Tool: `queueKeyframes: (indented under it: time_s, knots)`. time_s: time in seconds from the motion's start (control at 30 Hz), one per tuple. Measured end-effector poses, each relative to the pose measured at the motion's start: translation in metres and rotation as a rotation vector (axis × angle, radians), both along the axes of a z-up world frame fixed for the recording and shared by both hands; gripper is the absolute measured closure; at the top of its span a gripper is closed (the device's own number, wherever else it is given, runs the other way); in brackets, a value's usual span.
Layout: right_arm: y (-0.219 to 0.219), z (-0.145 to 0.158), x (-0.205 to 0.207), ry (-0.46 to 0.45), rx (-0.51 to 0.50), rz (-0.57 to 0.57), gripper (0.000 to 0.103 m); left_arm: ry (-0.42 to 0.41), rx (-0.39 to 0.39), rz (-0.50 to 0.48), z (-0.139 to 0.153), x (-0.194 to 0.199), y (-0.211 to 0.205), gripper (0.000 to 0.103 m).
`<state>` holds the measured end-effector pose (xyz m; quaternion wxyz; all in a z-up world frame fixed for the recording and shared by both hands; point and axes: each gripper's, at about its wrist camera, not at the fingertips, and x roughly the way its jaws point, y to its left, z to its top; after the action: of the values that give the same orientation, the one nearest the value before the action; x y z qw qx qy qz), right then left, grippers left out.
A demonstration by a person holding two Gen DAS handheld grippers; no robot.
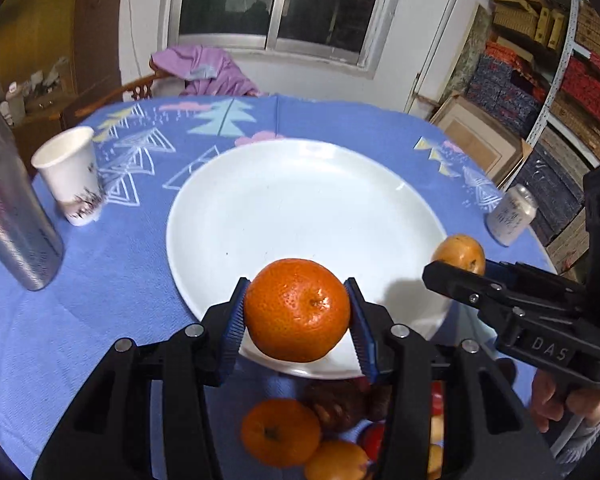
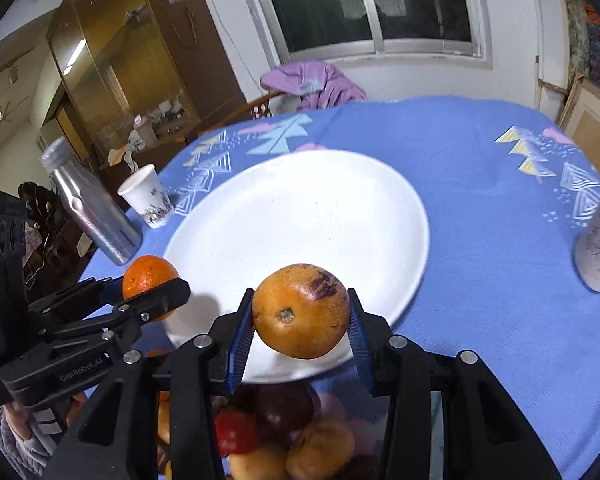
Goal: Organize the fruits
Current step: 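Carry both fruits over the white plate and open both grippers to drop them, then move both open grippers back toward the fruit cluster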
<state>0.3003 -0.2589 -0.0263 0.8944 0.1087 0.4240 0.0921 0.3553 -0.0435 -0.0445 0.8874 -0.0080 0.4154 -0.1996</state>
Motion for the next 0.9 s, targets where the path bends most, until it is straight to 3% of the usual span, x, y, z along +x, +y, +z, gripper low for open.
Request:
queueKeyframes:
  time_s: [0.2, 0.33, 0.37, 0.4, 0.43, 0.57, 0.63, 0.67, 0.7, 0.8, 0.9]
  knots:
    - [0.005, -0.02, 0.017, 0.047, -0.049, 0.009, 0.057, 0.041, 0.008, -0.012, -0.022, 0.018, 0.001, 0.056]
    - [0.007, -0.023, 0.015, 0.05, -0.053, 0.021, 0.057, 0.031, -0.004, -0.007, -0.021, 0.019, 0.003, 0.049]
    - [0.007, -0.022, 0.015, 0.052, -0.045, 0.022, 0.057, 0.028, -0.013, -0.005, -0.018, 0.017, 0.006, 0.047]
    - [0.006, -0.021, 0.013, 0.05, -0.033, 0.024, 0.057, 0.023, -0.026, 0.001, -0.015, 0.017, 0.008, 0.035]
    - [0.005, -0.018, 0.012, 0.04, -0.03, 0.022, 0.057, 0.013, -0.035, 0.008, -0.011, 0.012, 0.01, 0.028]
    - [0.003, 0.008, -0.002, -0.032, -0.052, 0.012, 0.053, -0.025, -0.055, 0.02, 0.006, -0.003, 0.019, 0.027]
    - [-0.001, 0.029, -0.017, -0.083, -0.032, 0.009, 0.053, -0.049, -0.073, 0.034, 0.016, -0.014, 0.027, 0.021]
    - [-0.004, 0.039, -0.026, -0.11, -0.013, 0.008, 0.048, -0.066, -0.078, 0.051, 0.02, -0.02, 0.032, 0.019]
    - [-0.008, 0.05, -0.038, -0.142, 0.014, 0.005, 0.034, -0.08, -0.078, 0.062, 0.022, -0.027, 0.036, 0.016]
    - [-0.025, 0.071, -0.081, -0.242, 0.095, -0.015, 0.01, -0.09, -0.066, 0.083, 0.02, -0.048, 0.05, 0.015]
    - [-0.04, 0.071, -0.122, -0.332, 0.09, -0.035, 0.006, -0.077, -0.041, 0.088, 0.006, -0.07, 0.055, 0.015]
